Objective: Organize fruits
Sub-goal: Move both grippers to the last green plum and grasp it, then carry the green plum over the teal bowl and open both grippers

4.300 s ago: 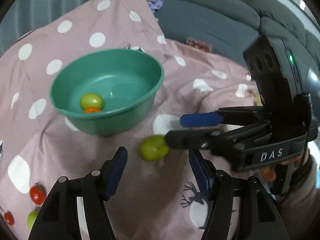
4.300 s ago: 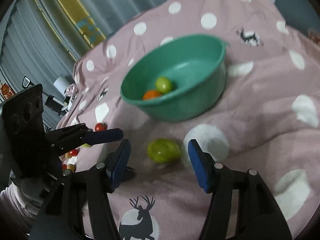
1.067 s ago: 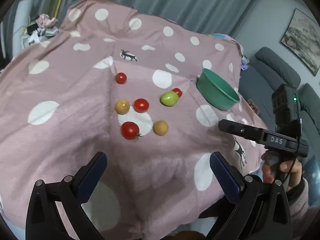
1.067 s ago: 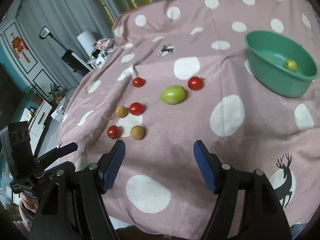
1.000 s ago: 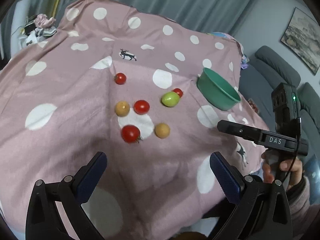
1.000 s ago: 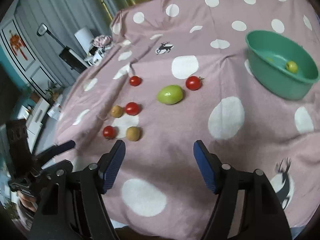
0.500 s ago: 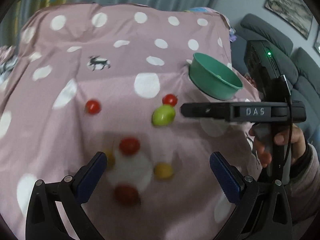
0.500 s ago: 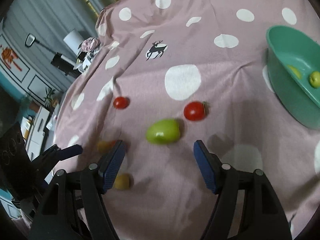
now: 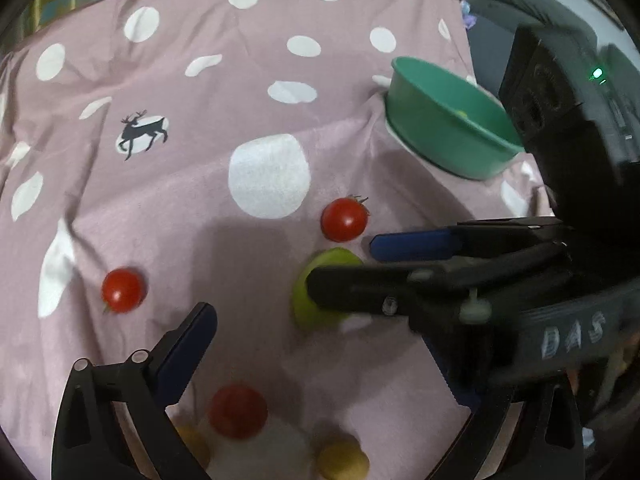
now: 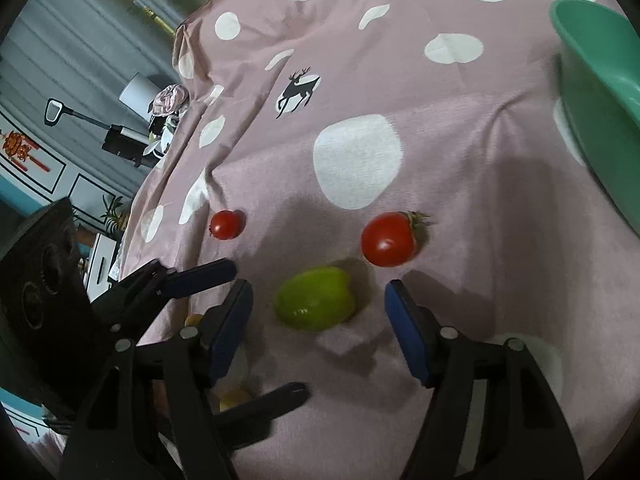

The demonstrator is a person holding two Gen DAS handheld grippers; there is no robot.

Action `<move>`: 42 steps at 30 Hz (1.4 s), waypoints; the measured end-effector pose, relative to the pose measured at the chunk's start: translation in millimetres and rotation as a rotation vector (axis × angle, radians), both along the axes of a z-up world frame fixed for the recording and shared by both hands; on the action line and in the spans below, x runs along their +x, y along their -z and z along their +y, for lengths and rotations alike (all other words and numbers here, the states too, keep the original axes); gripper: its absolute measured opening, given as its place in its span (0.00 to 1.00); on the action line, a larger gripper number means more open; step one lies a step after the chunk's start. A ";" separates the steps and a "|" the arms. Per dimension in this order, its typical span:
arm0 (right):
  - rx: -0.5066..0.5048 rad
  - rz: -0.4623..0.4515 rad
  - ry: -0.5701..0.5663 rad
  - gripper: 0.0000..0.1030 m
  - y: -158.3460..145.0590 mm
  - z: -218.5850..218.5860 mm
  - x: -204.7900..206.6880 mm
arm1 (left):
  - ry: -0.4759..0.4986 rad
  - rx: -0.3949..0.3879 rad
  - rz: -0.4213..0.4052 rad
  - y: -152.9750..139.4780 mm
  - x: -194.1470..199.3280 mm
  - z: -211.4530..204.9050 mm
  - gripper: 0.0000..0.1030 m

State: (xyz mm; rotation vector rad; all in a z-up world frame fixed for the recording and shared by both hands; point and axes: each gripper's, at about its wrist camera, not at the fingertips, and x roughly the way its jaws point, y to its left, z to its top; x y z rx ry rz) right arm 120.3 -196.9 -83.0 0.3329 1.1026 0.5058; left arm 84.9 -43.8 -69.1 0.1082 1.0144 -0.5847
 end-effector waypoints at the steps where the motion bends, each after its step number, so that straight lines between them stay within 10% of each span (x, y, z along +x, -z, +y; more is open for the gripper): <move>1: -0.007 0.003 -0.007 0.63 1.7 2.1 1.6 | 0.000 -0.001 0.004 1.0 3.0 -2.1 0.87; 7: -0.005 0.018 -0.019 0.50 9.8 8.4 11.4 | 0.013 -0.020 0.032 8.0 14.7 -7.8 0.77; 11: -0.029 0.009 -0.053 0.44 10.2 14.3 12.5 | 0.027 -0.008 0.040 12.4 17.2 -12.3 0.49; 42: 0.061 -0.292 0.106 0.43 -76.5 -65.9 -32.2 | 0.166 -0.014 -0.189 -80.3 -5.8 -87.9 0.43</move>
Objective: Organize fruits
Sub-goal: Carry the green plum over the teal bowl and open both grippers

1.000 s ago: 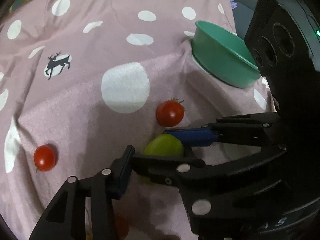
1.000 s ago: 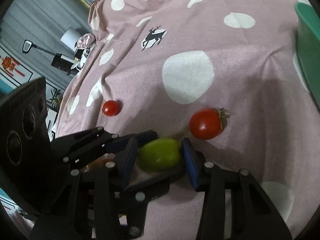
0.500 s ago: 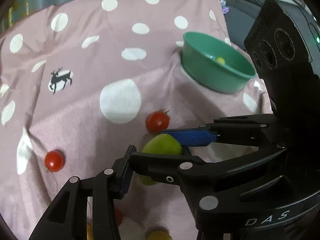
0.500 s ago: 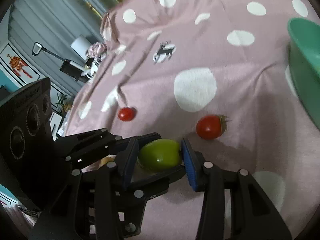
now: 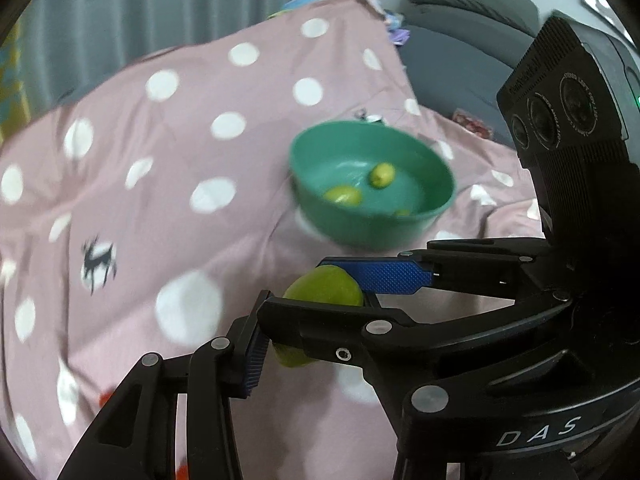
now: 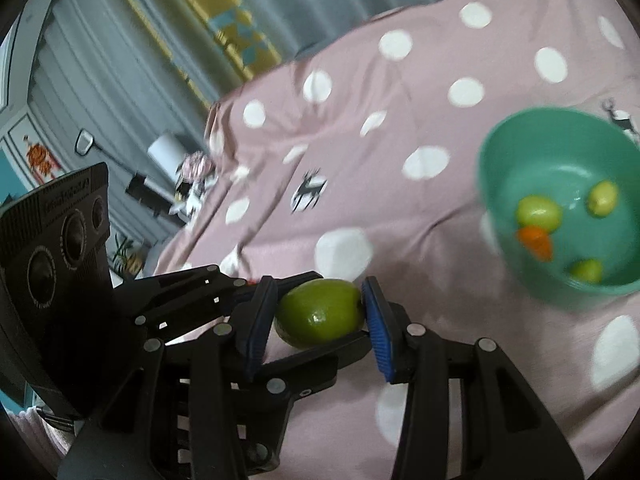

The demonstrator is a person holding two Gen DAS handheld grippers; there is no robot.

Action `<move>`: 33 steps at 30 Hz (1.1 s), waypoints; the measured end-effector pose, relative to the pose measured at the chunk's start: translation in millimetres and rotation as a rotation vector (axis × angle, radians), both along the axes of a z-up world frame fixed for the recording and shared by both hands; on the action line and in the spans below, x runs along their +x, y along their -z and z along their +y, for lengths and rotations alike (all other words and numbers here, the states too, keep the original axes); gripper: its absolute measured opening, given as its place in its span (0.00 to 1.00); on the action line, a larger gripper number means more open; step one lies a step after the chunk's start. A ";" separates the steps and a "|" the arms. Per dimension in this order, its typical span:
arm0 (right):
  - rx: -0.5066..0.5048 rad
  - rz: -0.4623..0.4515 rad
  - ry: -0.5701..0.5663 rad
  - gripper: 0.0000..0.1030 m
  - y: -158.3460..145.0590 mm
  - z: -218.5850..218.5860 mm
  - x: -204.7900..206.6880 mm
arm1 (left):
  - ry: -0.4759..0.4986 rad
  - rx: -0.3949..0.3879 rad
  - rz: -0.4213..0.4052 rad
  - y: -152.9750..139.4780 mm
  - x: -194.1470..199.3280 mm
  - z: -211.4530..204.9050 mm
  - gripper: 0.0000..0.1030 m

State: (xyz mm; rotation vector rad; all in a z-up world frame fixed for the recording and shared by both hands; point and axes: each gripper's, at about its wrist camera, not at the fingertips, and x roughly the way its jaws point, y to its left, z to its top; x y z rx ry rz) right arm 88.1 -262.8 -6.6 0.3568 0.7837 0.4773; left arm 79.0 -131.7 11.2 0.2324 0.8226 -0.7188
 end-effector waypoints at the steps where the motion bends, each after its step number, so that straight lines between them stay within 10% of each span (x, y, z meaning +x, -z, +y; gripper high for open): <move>1: 0.002 -0.013 0.020 0.43 -3.0 -8.8 -0.4 | 0.013 -0.002 -0.001 -2.7 2.4 -7.5 0.43; 23: -0.015 0.009 0.240 0.44 9.1 -139.5 37.5 | 0.129 -0.077 0.104 19.6 68.7 -126.5 0.42; 28: -0.035 0.003 0.246 0.52 7.6 -133.2 30.2 | 0.089 -0.057 0.093 18.0 66.4 -115.5 0.75; 33: -0.131 -0.049 0.261 0.58 -6.5 -115.5 14.4 | 0.042 -0.054 0.089 13.3 58.2 -92.8 0.80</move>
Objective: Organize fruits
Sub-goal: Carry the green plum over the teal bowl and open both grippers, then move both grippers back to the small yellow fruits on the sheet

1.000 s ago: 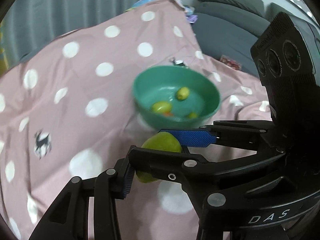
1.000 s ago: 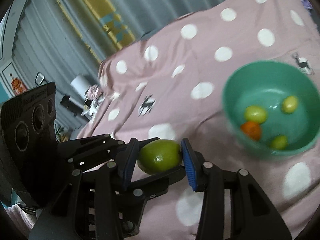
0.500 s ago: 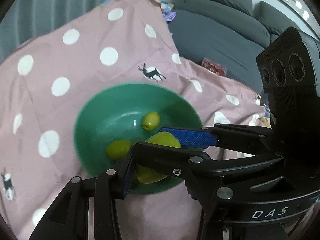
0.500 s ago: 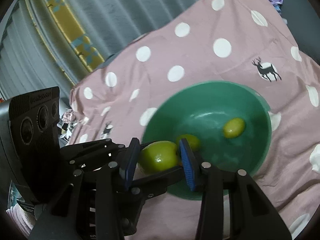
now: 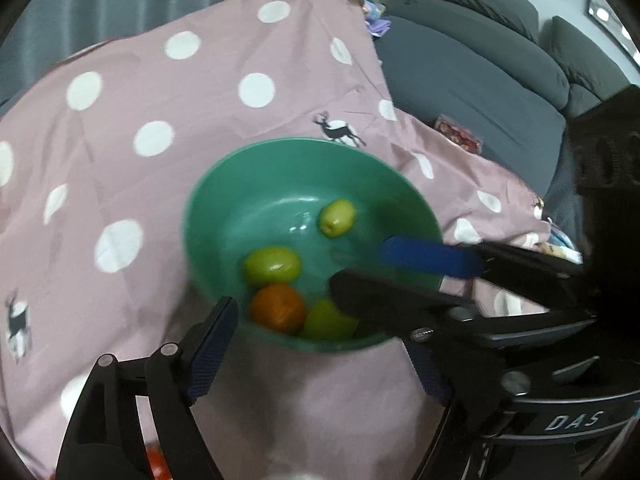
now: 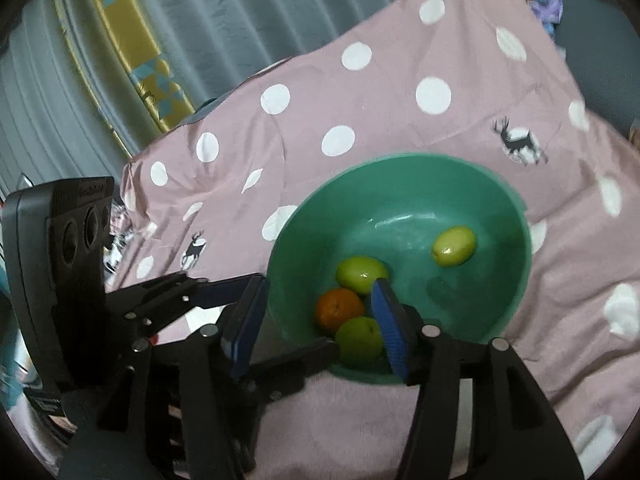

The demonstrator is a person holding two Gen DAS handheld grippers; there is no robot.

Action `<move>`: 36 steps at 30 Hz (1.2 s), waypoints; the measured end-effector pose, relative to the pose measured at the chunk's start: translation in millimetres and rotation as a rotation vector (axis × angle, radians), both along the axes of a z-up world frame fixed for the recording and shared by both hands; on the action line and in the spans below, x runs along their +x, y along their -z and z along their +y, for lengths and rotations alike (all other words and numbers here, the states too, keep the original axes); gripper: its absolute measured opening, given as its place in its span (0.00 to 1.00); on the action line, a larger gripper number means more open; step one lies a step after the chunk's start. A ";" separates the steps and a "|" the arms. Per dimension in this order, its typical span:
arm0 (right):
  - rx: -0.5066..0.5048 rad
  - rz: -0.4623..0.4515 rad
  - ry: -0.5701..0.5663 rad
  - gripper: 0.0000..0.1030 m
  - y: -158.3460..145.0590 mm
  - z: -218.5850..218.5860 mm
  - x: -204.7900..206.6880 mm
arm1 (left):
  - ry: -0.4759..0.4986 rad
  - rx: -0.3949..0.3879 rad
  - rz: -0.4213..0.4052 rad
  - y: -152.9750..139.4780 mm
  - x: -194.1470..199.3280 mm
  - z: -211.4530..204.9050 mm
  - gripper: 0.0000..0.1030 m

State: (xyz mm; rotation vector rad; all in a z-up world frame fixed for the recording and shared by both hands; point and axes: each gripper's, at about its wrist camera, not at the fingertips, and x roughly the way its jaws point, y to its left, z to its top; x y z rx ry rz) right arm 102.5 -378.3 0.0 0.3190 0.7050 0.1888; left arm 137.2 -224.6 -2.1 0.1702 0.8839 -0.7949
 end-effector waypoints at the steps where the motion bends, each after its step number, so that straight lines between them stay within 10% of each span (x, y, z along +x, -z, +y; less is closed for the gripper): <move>1: -0.026 -0.014 0.004 0.60 -4.1 5.4 -5.2 | -0.012 0.006 -0.008 -1.1 -2.7 4.9 0.81; 14: -0.249 -0.144 0.015 0.87 -42.3 58.3 -60.2 | -0.206 0.005 -0.035 -13.1 -52.5 105.2 0.96; 36: -0.326 -0.153 -0.142 0.91 -54.7 142.4 -97.5 | -0.438 0.072 -0.068 -1.9 -121.8 213.3 0.97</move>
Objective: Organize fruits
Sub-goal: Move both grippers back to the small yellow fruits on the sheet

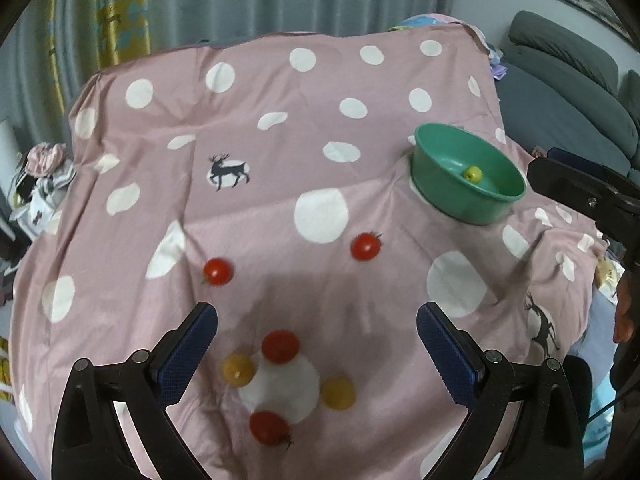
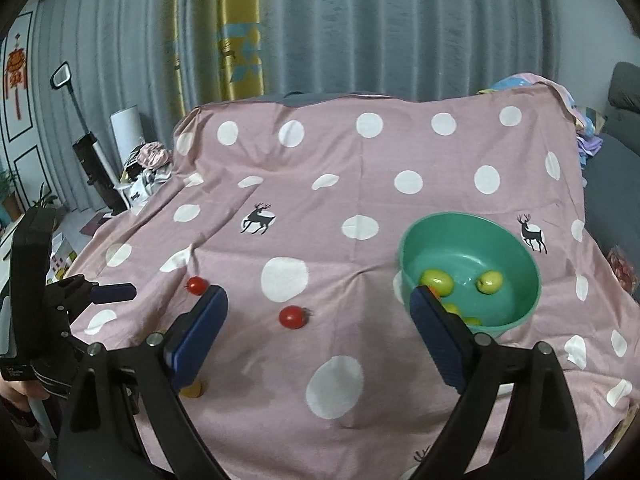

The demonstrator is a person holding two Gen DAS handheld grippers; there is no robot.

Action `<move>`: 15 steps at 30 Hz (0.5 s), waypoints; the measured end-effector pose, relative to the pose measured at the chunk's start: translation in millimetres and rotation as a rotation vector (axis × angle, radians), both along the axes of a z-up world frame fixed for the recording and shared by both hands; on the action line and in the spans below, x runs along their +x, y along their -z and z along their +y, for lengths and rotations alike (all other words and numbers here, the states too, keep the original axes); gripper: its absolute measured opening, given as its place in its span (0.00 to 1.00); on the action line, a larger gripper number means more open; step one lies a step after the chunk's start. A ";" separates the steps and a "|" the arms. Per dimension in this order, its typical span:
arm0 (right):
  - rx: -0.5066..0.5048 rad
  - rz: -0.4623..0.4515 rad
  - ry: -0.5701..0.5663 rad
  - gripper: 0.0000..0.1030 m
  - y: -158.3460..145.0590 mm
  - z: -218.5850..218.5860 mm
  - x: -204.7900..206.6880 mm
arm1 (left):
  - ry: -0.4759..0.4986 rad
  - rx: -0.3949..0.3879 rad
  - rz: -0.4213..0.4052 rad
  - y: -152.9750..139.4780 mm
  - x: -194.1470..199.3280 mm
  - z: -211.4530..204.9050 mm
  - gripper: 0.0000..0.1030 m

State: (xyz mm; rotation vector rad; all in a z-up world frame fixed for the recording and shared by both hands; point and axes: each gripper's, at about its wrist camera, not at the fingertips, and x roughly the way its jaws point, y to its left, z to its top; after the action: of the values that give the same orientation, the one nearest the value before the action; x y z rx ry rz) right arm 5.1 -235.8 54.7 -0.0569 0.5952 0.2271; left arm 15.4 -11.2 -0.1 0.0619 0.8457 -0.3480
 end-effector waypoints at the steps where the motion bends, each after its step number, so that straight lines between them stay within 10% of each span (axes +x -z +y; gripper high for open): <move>1: -0.004 0.001 -0.004 0.91 0.1 2.3 -1.5 | -0.003 0.002 0.002 1.4 -1.1 2.4 0.97; 15: 0.014 0.106 -0.083 0.92 20.5 27.1 4.0 | 0.015 -0.014 0.044 21.1 -13.6 21.6 0.97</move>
State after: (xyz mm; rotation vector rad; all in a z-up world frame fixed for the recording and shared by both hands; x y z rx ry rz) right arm 9.0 -208.8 34.1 -0.0562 0.6975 0.3165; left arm 1.8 10.4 -21.3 0.0480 0.8868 -0.3704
